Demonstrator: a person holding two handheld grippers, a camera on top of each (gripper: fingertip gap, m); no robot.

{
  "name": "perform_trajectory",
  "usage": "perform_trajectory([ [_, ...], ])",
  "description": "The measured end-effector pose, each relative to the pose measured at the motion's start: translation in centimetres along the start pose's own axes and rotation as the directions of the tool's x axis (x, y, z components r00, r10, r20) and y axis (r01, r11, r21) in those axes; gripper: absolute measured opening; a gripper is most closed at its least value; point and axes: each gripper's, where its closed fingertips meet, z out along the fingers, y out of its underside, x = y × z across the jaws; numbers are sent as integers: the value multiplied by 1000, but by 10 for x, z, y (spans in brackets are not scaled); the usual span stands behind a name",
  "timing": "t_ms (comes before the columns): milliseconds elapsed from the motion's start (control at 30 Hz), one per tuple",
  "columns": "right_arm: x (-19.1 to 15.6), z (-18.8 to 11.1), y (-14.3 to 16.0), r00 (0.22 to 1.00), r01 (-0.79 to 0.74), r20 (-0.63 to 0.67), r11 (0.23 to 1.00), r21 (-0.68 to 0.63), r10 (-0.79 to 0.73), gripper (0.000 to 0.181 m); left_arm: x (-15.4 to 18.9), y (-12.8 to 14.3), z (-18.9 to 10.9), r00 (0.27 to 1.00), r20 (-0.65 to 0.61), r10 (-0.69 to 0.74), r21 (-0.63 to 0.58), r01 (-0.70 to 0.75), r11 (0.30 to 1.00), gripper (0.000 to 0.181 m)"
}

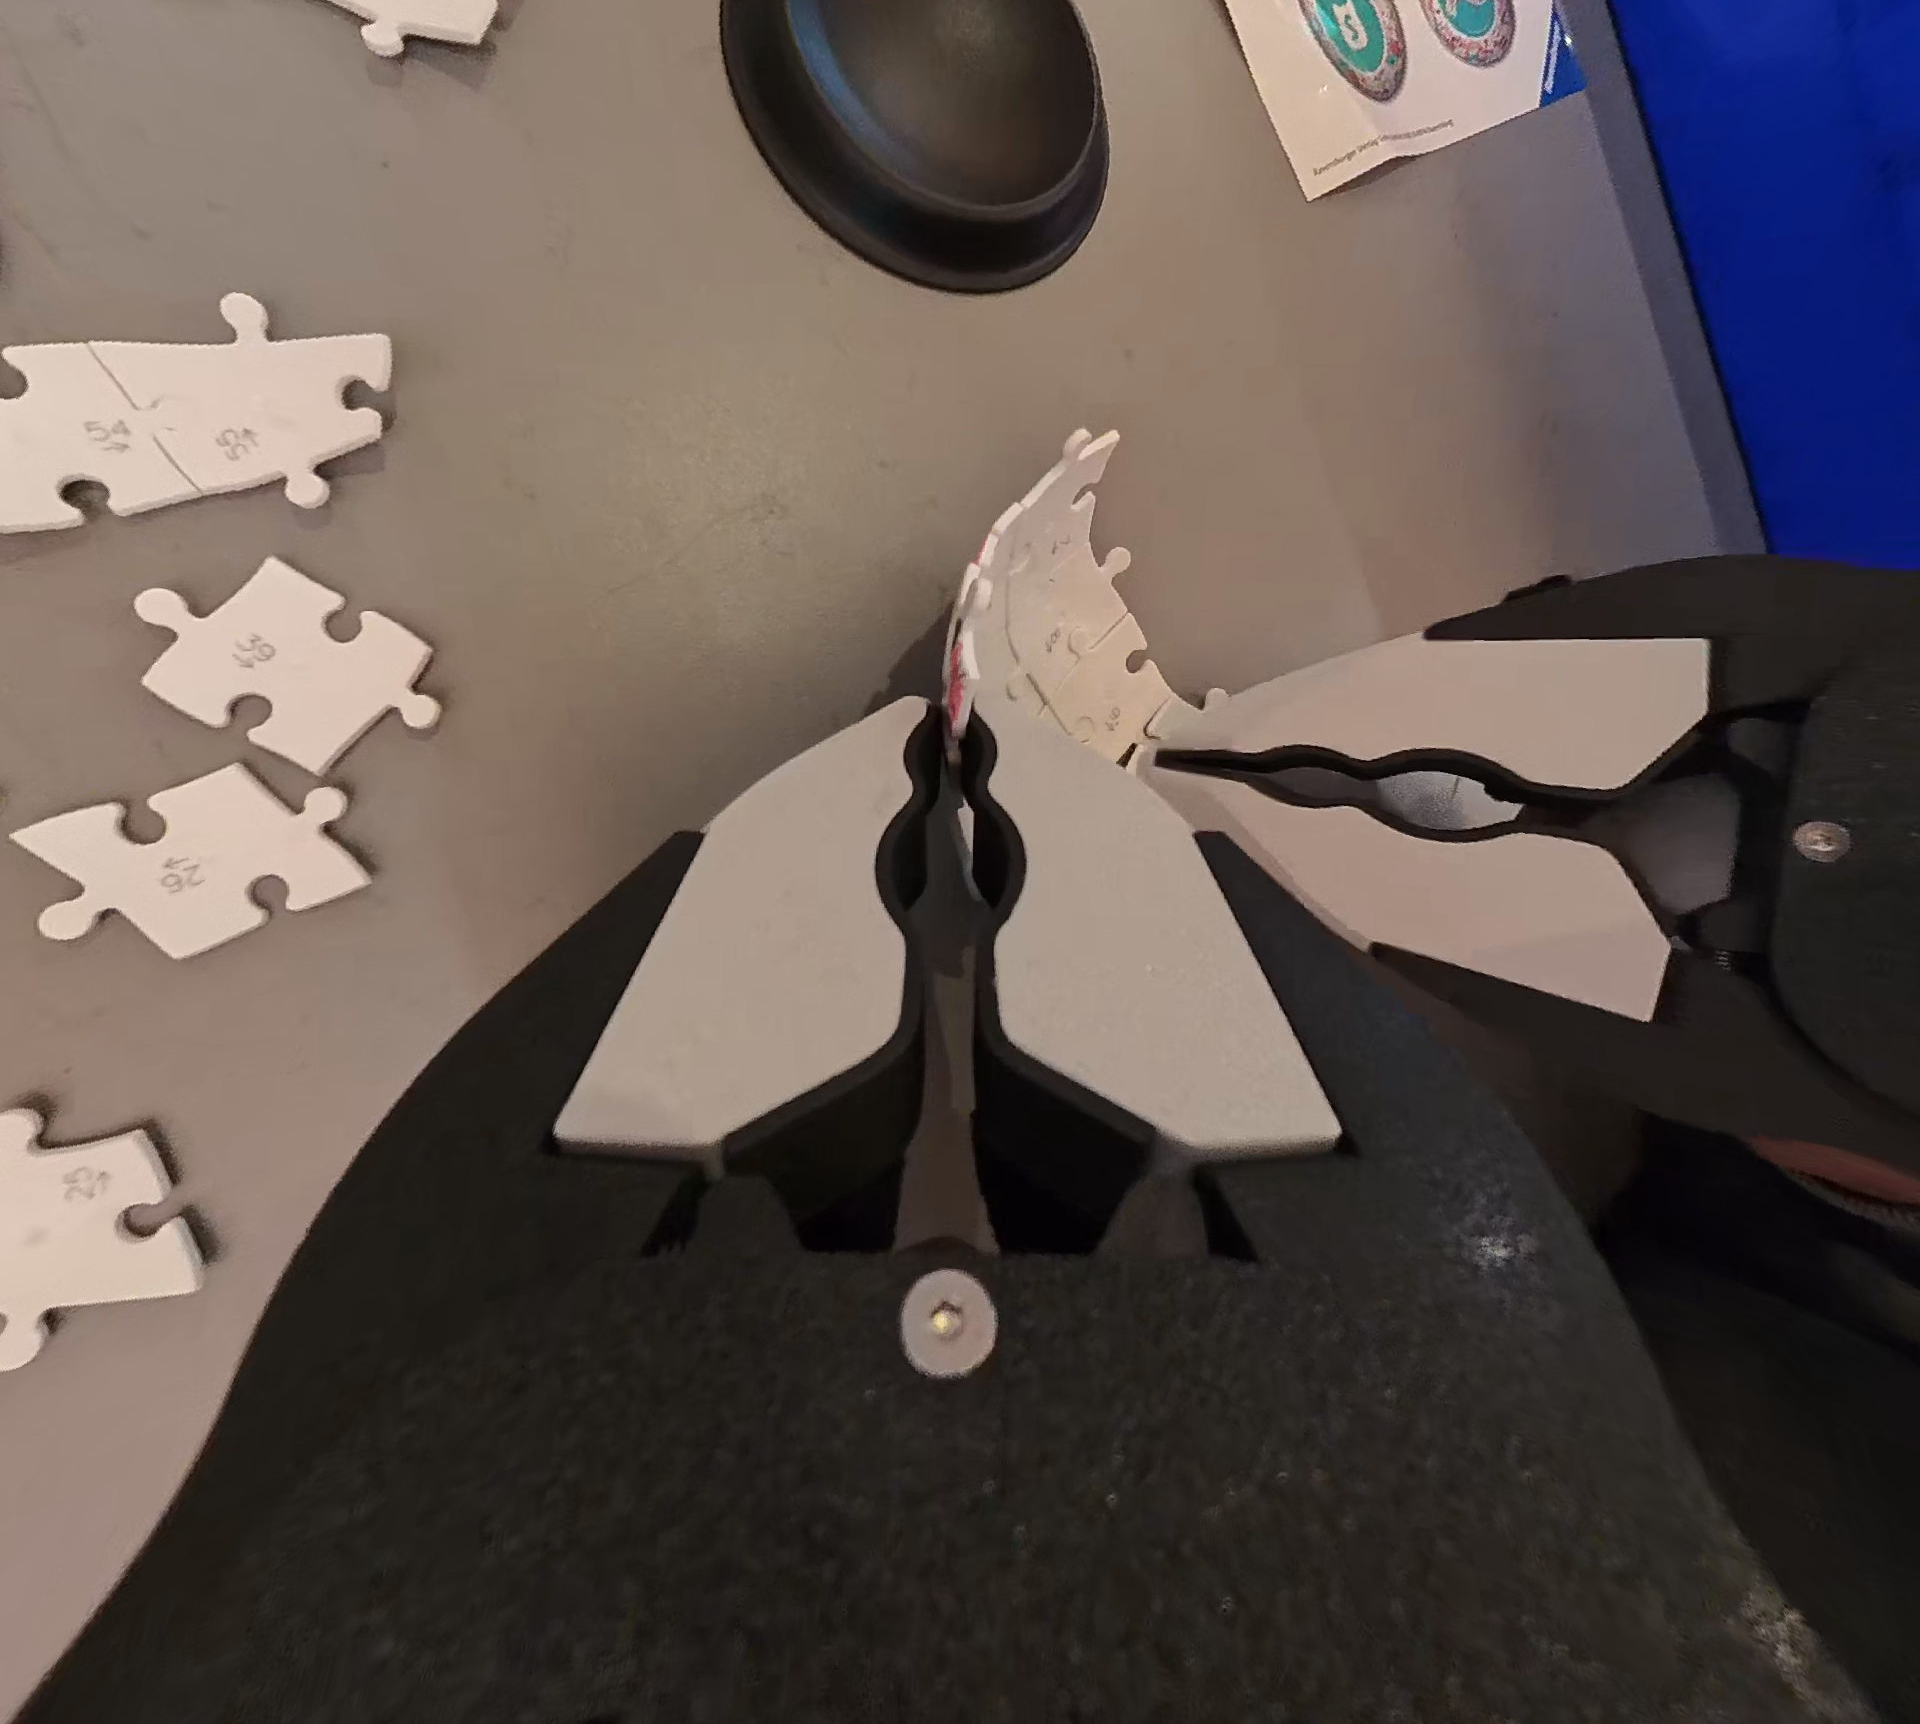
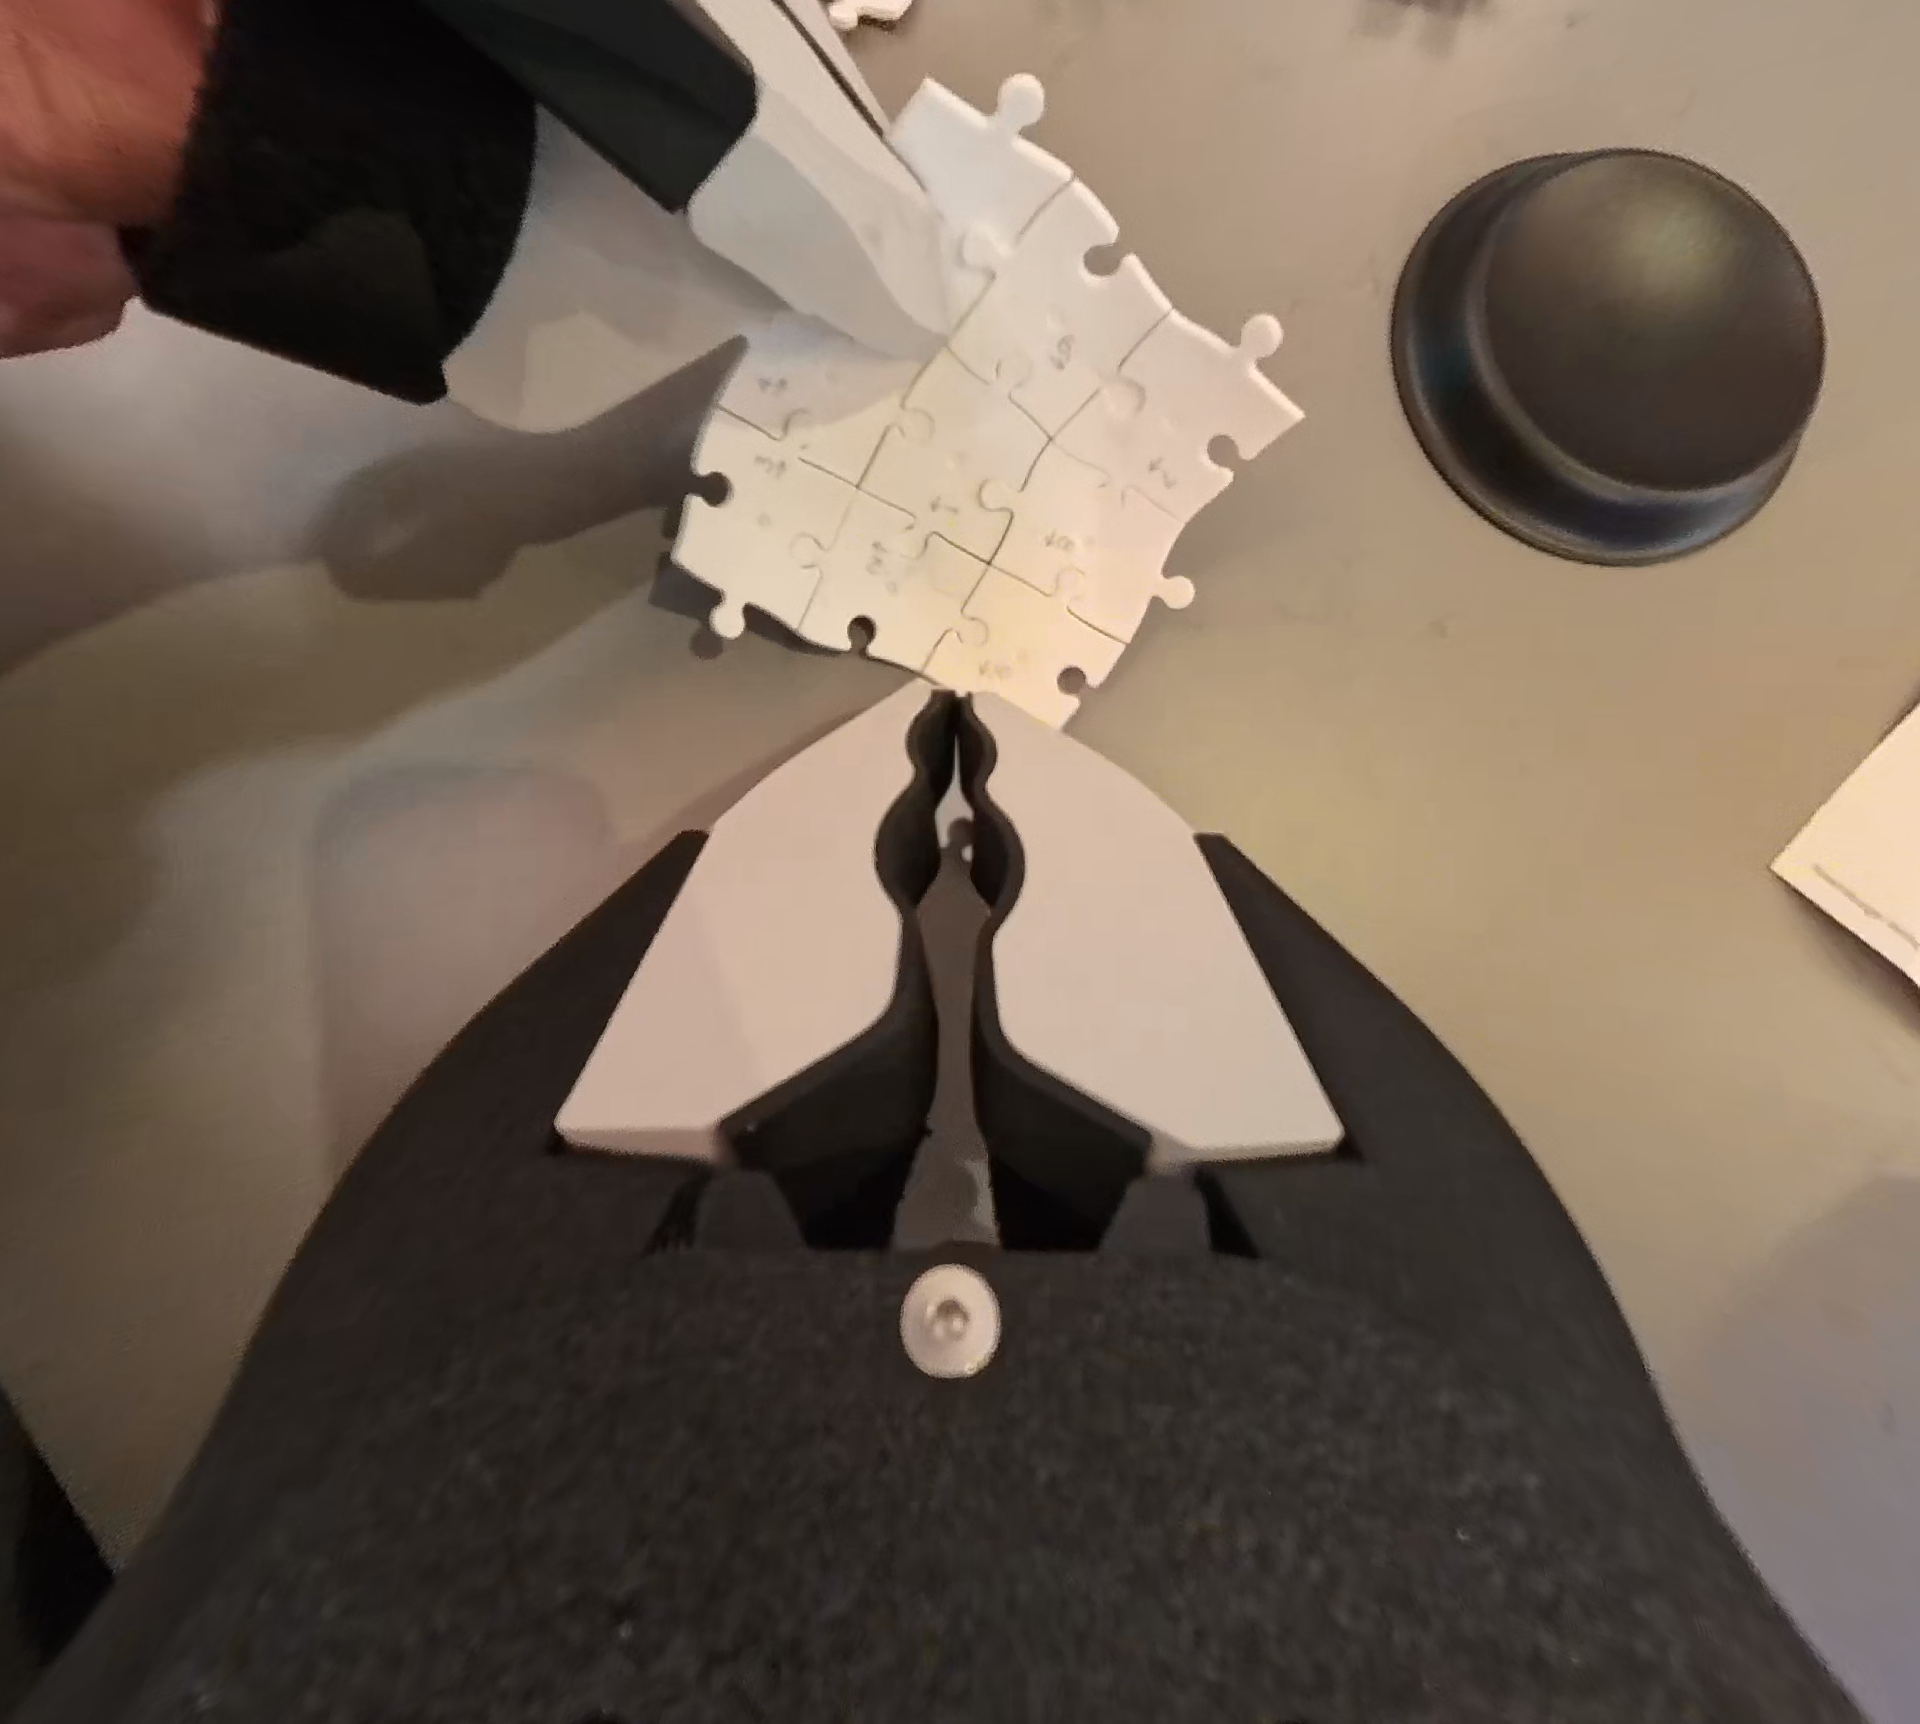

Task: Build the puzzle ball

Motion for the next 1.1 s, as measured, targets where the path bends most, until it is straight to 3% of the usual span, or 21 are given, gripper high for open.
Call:
perform_trajectory([
  [567, 1, 9, 2, 999, -45, -21, 999, 30, 46, 0, 3, -2, -6, 994, 87, 68, 48, -72, 996, 2],
  [700, 10, -8, -7, 996, -93, 7, 991, 96, 93, 0, 3, -1, -6, 995, 81, 57, 53, -62, 997, 2],
  [800, 20, -16, -2, 993, -118, 16, 989, 90, 117, 0, 3, 1, -6, 995, 82, 53, 55, -58, 997, 2],
  [1100, 12, -1, 6, 998, -59, 6, 997, 41, 59, 0, 5, 0, -6, 993, 93, 67, 54, -72, 996, 2],
])
